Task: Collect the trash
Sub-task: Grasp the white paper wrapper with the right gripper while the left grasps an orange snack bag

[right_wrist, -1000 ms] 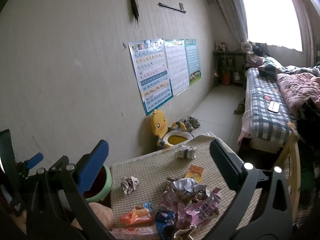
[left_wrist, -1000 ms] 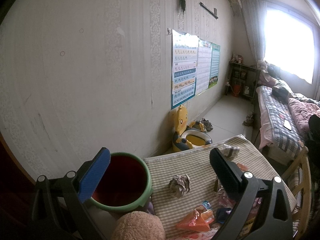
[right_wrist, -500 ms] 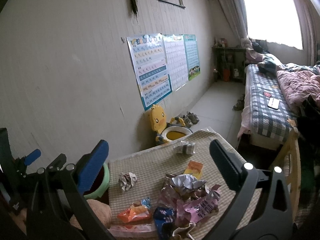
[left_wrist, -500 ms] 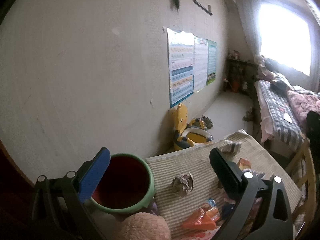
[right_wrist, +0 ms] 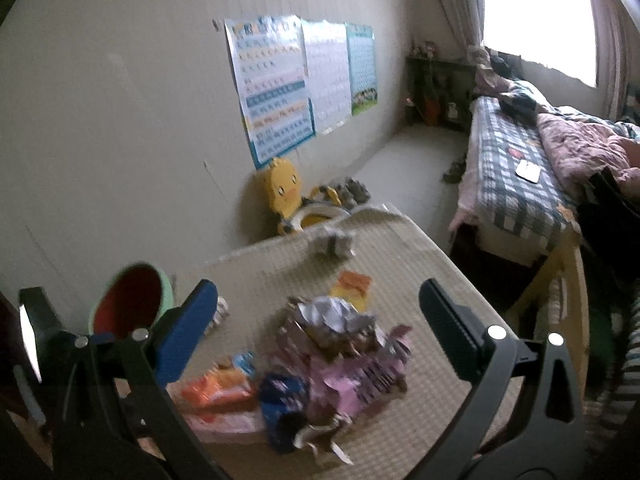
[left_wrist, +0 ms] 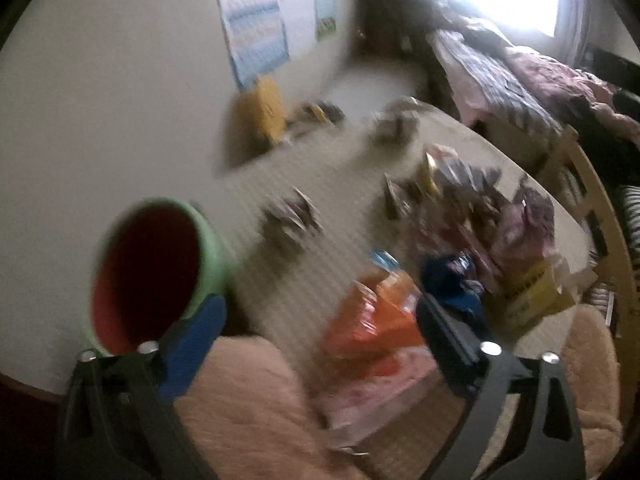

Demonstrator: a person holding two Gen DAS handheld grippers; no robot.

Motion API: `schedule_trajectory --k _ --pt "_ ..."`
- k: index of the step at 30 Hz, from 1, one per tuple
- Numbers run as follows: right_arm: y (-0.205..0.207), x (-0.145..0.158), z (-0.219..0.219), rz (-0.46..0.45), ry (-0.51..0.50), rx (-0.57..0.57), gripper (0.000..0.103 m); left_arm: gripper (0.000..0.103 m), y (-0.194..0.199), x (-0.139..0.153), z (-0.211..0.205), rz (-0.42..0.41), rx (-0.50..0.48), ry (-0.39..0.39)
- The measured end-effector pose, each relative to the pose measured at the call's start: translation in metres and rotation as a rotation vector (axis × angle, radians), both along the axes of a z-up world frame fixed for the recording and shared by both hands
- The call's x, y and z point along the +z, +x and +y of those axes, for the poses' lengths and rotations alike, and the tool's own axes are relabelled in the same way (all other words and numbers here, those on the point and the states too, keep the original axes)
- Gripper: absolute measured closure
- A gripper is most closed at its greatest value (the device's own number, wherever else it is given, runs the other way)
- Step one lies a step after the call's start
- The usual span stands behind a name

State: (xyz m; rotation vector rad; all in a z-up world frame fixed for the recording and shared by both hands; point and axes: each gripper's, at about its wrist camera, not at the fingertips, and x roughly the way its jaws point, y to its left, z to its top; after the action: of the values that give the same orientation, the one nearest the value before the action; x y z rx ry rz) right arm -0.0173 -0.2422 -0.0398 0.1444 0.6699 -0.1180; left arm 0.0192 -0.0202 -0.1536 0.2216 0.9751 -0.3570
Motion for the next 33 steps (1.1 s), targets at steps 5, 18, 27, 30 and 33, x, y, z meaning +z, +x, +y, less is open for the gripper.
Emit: schedule_trajectory --k 5,18,27,30,33 --pt "-0.014 -0.040 -0.005 0.122 -0.011 0.006 0.003 0.036 0.009 -0.027 -0.021 0.079 -0.088 0.002" --pt "-0.026 -0.099 -0.010 0.289 0.126 0.015 0.003 0.103 0.021 -0.050 -0.045 0.158 -0.156 -0.011" --pt "-0.025 -0.109 -0.008 0.336 0.148 0.026 0.003 0.103 0.021 -0.020 -0.023 0.081 -0.104 -0.083" --pt "-0.024 -0.119 -0.005 0.360 0.172 0.035 0.005 0.103 0.021 -0.006 -0.015 0.038 -0.081 -0.094" --pt "-0.024 -0.127 0.000 0.378 0.164 0.045 0.017 0.103 0.023 0.005 -0.008 0.004 -0.064 -0.099"
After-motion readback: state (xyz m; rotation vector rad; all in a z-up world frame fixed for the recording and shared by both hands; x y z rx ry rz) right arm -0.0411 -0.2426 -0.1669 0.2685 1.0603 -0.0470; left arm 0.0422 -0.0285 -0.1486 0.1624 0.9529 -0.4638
